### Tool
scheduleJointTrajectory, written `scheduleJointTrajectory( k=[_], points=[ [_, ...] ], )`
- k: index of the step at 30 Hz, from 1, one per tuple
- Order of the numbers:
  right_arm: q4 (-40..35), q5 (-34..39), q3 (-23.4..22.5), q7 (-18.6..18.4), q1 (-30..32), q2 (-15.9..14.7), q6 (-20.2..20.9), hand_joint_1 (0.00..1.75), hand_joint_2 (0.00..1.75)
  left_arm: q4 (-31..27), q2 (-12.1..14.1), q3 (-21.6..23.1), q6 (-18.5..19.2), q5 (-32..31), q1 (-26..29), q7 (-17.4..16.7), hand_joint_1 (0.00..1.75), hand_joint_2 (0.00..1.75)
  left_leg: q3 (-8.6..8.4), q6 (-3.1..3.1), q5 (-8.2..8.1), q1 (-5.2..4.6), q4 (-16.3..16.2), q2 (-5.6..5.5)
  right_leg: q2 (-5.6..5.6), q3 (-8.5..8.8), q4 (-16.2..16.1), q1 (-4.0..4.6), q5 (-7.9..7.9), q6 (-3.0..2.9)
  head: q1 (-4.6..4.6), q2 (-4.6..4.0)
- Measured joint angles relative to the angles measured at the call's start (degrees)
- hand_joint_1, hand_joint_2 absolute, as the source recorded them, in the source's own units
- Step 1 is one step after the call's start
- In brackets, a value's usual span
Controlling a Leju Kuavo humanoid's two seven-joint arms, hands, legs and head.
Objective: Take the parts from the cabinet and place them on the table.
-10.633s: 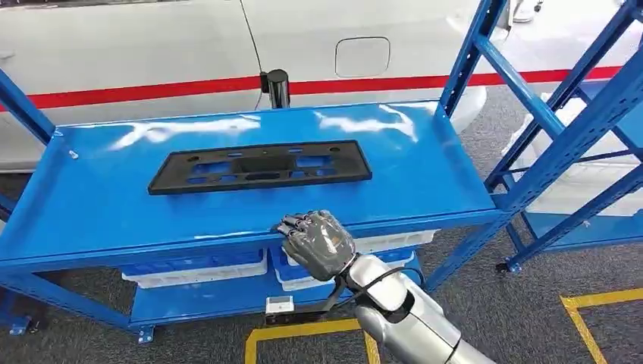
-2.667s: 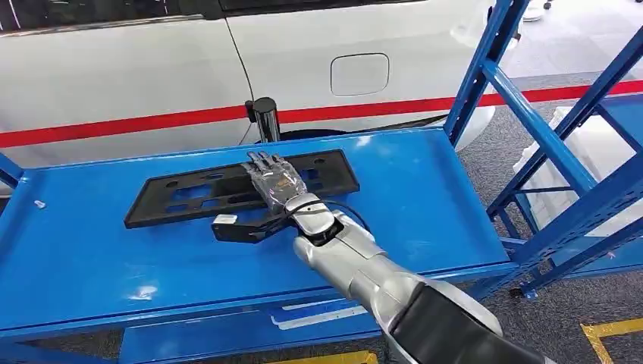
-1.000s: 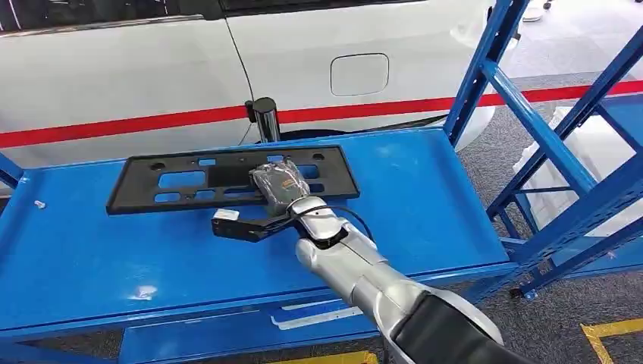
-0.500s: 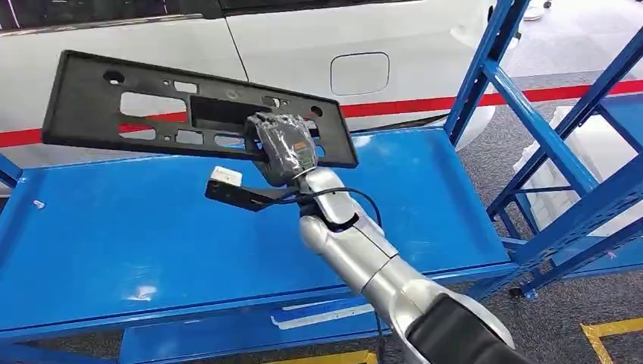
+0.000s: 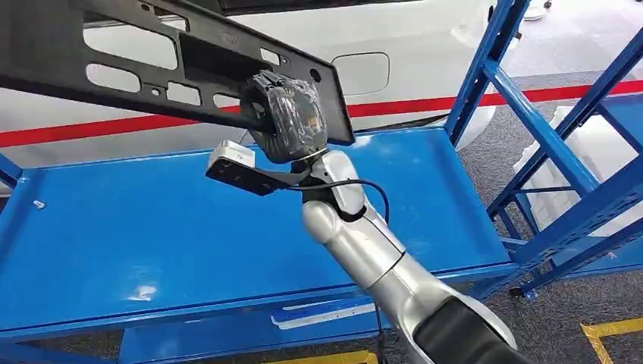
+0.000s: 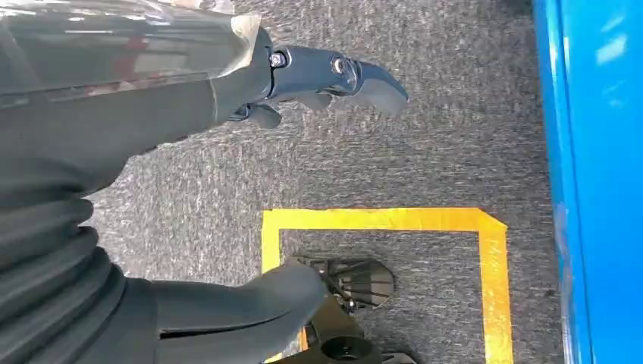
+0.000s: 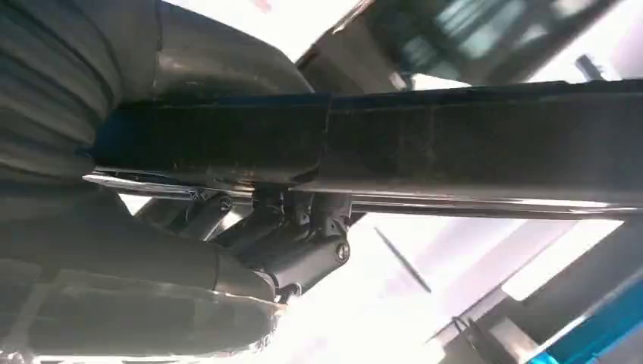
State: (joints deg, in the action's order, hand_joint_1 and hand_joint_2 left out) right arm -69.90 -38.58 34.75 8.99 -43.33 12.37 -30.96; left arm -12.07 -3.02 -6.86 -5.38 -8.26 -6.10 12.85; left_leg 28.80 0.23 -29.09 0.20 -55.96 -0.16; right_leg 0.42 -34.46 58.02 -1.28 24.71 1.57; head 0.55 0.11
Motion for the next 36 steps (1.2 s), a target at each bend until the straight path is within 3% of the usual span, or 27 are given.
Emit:
scheduleJointTrajectory(
  k=[2, 4, 9, 14, 23, 36],
  points=[
    [-3.0, 9.8, -0.4, 1.9, 0.9, 0.0, 4.4, 1.75, 1.75, 0.0, 0.0, 0.0, 0.0, 0.5, 0.0, -0.5, 0.0, 1.75, 0.01, 0.0, -0.01, 0.0, 0.0, 0.0, 0.0, 0.0, 0.0, 0.0, 0.0, 0.0, 0.0, 0.0],
    [-5.4, 14.6, -1.0, 2.5, 1.8, 0.0, 6.9, 1.75, 1.75, 0.0, 0.0, 0.0, 0.1, 0.5, 0.0, -0.6, 0.0, 1.75, 0.05, 0.0, -0.01, 0.0, 0.0, -0.01, -0.01, -0.02, 0.0, 0.0, 0.0, 0.0, 0.0, 0.0],
    [-10.9, 38.0, -2.3, 2.9, 4.0, -0.8, 21.4, 1.75, 1.75, 0.0, 0.1, -0.9, 0.5, 1.7, 0.3, -1.0, 0.0, 1.75, 0.04, 0.0, -0.01, 0.0, 0.0, -0.01, -0.01, -0.02, 0.0, 0.0, 0.0, 0.0, 0.0, 0.0],
    [-16.5, 49.6, -3.3, 3.7, 6.7, -3.0, 28.5, 1.75, 1.75, 0.0, 0.3, -1.6, 1.0, 2.4, 1.4, 1.7, 0.0, 1.75, 0.06, 0.0, -0.03, 0.0, 0.0, 0.0, 0.0, -0.04, 0.0, 0.0, 0.0, 0.01, 0.0, 0.0],
    [-23.9, 51.3, -3.2, 5.0, 10.6, -6.6, 30.6, 1.75, 1.75, 0.0, 0.8, -2.2, 1.1, 2.6, 2.7, 3.5, 0.0, 1.75, 0.1, 0.02, -0.07, 0.0, 0.0, 0.0, 0.0, -0.04, 0.0, -0.01, 0.01, 0.01, 0.0, 0.0],
    [-26.2, 51.2, -2.9, 5.1, 11.6, -8.5, 30.8, 1.75, 1.75, 0.0, 1.0, -2.6, 1.1, 2.6, 3.1, 3.6, 0.0, 1.75, 0.08, 0.02, -0.06, 0.01, 0.0, 0.0, 0.0, -0.04, 0.0, 0.0, 0.01, 0.01, 0.0, 0.0]
  ],
)
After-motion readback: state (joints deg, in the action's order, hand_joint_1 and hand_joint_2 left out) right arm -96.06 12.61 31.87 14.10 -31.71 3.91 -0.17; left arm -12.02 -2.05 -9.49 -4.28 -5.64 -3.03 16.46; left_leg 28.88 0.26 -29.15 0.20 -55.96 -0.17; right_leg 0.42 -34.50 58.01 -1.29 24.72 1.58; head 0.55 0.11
